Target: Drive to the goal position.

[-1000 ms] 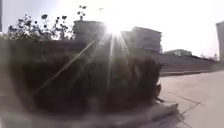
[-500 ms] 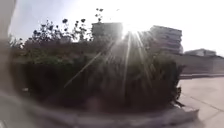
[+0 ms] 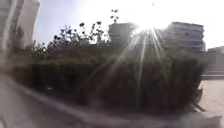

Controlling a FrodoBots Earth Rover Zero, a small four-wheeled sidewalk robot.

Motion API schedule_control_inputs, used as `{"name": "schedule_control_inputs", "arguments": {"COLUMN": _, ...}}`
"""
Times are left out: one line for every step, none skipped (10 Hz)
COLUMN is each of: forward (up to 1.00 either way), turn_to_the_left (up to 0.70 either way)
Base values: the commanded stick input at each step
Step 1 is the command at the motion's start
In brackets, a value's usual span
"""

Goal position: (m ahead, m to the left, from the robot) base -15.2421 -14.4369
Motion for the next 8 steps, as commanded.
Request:
{"name": "schedule_control_inputs", "arguments": {"forward": 0.0, "turn_to_the_left": 0.95}}
{"name": "schedule_control_inputs", "arguments": {"forward": 0.0, "turn_to_the_left": 0.05}}
{"name": "schedule_control_inputs", "arguments": {"forward": 0.0, "turn_to_the_left": 0.0}}
{"name": "schedule_control_inputs", "arguments": {"forward": 0.0, "turn_to_the_left": 0.0}}
{"name": "schedule_control_inputs", "arguments": {"forward": 0.0, "turn_to_the_left": 0.0}}
{"name": "schedule_control_inputs", "arguments": {"forward": 0.0, "turn_to_the_left": 0.0}}
{"name": "schedule_control_inputs", "arguments": {"forward": 0.0, "turn_to_the_left": -0.29}}
{"name": "schedule_control_inputs", "arguments": {"forward": 0.0, "turn_to_the_left": -1.0}}
